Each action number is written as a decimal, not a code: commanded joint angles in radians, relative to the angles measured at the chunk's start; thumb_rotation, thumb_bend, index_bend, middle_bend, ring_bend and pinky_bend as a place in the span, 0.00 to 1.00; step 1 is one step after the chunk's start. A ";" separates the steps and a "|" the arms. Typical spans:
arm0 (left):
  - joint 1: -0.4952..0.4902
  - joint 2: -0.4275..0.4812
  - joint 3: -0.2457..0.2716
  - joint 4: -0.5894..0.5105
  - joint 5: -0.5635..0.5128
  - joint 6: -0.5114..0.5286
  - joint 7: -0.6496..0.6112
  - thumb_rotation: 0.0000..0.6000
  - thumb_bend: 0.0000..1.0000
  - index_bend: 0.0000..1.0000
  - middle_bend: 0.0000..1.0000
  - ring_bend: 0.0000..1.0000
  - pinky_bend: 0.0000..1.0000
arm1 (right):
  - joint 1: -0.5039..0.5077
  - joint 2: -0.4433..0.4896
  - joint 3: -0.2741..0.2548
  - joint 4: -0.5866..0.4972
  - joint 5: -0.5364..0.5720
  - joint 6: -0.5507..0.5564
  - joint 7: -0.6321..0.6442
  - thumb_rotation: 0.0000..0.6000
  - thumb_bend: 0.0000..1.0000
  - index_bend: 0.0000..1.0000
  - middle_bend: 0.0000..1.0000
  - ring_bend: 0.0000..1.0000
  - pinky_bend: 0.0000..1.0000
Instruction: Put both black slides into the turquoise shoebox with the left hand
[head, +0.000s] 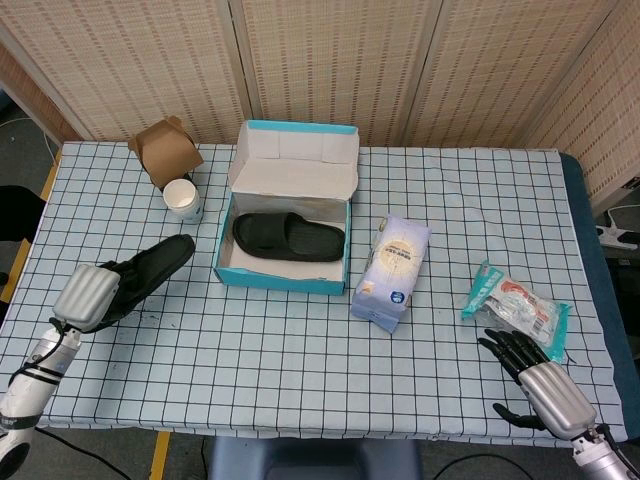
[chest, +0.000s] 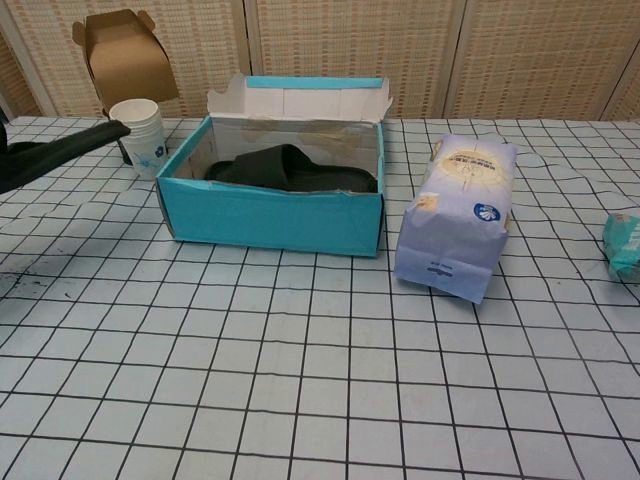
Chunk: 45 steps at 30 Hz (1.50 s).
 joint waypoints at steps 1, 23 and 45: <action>0.007 0.063 -0.007 -0.070 0.062 0.048 -0.066 1.00 0.93 0.67 0.73 0.64 0.73 | 0.002 -0.003 -0.001 0.001 -0.001 -0.005 -0.002 1.00 0.17 0.00 0.00 0.00 0.00; -0.411 -0.045 -0.128 -0.054 0.173 -0.320 -0.026 1.00 0.93 0.67 0.71 0.60 0.69 | -0.002 -0.040 0.013 -0.009 0.066 -0.060 -0.125 1.00 0.17 0.00 0.00 0.00 0.00; -0.597 -0.281 -0.069 0.268 0.249 -0.331 -0.038 1.00 0.89 0.67 0.67 0.32 0.42 | 0.010 -0.051 0.030 -0.010 0.120 -0.098 -0.145 1.00 0.17 0.00 0.00 0.00 0.00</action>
